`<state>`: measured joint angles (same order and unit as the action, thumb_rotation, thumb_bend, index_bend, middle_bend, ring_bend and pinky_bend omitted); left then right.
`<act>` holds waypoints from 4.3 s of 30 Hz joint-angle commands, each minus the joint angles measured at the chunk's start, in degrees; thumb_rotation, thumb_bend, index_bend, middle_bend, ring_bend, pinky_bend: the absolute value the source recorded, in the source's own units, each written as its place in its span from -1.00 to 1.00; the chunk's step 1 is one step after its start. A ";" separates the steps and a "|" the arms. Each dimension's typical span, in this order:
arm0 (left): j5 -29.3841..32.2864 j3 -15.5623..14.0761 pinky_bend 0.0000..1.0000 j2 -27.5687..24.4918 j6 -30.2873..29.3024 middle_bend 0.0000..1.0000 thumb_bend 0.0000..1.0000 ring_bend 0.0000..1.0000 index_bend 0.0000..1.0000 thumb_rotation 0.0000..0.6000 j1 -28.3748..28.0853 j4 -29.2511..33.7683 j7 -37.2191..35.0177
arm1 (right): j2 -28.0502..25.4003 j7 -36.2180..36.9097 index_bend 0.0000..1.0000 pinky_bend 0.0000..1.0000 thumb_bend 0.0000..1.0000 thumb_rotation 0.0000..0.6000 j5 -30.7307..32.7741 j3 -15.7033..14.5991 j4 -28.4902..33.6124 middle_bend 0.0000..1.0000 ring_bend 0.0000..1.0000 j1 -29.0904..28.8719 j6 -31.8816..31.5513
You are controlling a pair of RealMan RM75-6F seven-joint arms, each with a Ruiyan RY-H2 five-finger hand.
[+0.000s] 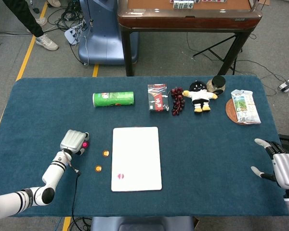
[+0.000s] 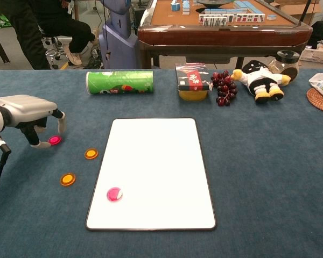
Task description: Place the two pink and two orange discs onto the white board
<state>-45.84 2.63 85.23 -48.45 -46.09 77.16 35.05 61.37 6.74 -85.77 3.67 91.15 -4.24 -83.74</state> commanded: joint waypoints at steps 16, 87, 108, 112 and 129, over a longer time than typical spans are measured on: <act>0.77 -0.33 1.00 1.08 -0.28 1.00 -0.36 1.00 0.00 1.00 -0.17 -1.46 0.68 | -0.03 0.01 -0.56 -0.18 -1.00 1.00 0.04 -0.03 0.01 -0.44 -0.56 -0.03 0.09; -3.64 -1.09 1.00 2.17 -9.69 1.00 -0.36 1.00 0.21 1.00 -4.88 24.36 14.49 | -1.67 3.18 -0.56 -0.18 -1.00 1.00 0.64 0.37 -0.03 -0.44 -0.56 1.06 -1.29; 0.71 -2.27 1.00 5.62 -10.99 1.00 -0.36 1.00 0.22 1.00 -7.37 21.03 18.84 | -1.93 4.17 -0.56 -0.18 -1.00 1.00 0.54 0.47 -0.25 -0.44 -0.56 1.16 -1.25; 0.72 -2.55 1.00 5.96 -11.33 1.00 -0.36 1.00 0.22 1.00 -7.66 21.21 19.40 | -1.96 4.31 -0.56 -0.18 -1.00 1.00 0.58 0.53 -0.27 -0.44 -0.56 1.20 -1.32; 0.92 -3.75 1.00 6.18 -12.10 1.00 -0.36 1.00 -0.09 1.00 -8.01 21.59 20.61 | -1.89 4.23 -0.56 -0.18 -1.00 1.00 0.61 0.57 -0.31 -0.44 -0.56 1.10 -1.06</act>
<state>-44.91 -1.12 91.41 -60.55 -54.10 98.76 55.67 59.48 10.97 -85.17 4.24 90.84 -3.14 -84.80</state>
